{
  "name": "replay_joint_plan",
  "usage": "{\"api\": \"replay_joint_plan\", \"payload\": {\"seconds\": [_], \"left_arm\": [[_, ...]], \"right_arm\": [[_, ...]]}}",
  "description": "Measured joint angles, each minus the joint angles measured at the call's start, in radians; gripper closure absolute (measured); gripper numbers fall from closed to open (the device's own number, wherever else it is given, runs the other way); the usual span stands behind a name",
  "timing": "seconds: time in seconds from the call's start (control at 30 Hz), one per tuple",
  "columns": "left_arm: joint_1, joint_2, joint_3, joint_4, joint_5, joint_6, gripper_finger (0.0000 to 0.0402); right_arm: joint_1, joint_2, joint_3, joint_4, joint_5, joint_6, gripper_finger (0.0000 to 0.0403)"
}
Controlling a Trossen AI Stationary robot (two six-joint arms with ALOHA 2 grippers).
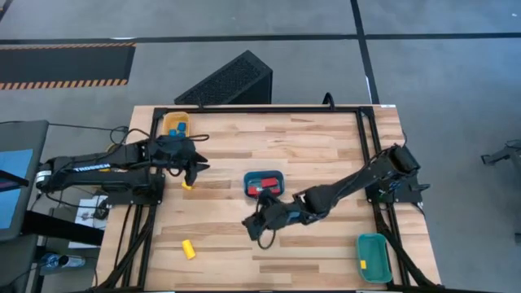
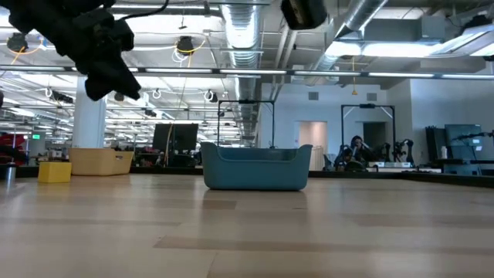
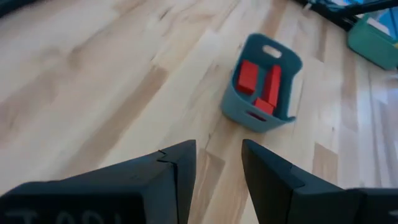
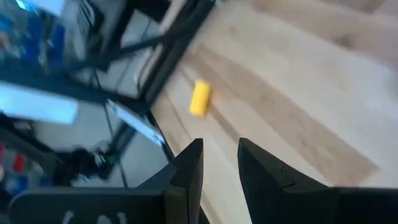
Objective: Sort & place blocks by color
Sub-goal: Put the top yellow block into the green bin
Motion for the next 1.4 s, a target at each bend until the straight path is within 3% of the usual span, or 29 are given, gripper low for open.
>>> {"api": "replay_joint_plan", "payload": {"seconds": [0.2, 0.43, 0.63, 0.83, 1.2, 1.4], "left_arm": [[-0.108, -0.002, -0.069, 0.050, -0.031, -0.178, 0.0288], [-0.317, -0.002, -0.079, 0.049, -0.217, -0.375, 0.0288], [-0.434, -0.001, -0.079, -0.160, -0.323, -0.587, 0.0288], [-0.454, 0.013, -0.079, -0.387, -0.330, -0.778, 0.0283], [-0.451, 0.219, -0.142, -0.385, -0.381, -0.831, 0.0199], [-0.451, 0.362, -0.142, -0.354, -0.380, -0.817, 0.0212]], "right_arm": [[0.087, 0.000, -0.001, -0.121, -0.007, 0.028, 0.0284], [0.139, 0.000, -0.002, -0.215, -0.007, 0.047, 0.0285], [0.131, 0.003, -0.002, -0.231, 0.005, -0.007, 0.0285], [0.111, 0.003, -0.002, -0.228, 0.024, -0.057, 0.0285], [0.095, 0.003, -0.002, -0.225, 0.023, -0.077, 0.0285], [0.101, 0.003, -0.003, -0.223, 0.020, -0.068, 0.0285]]}}
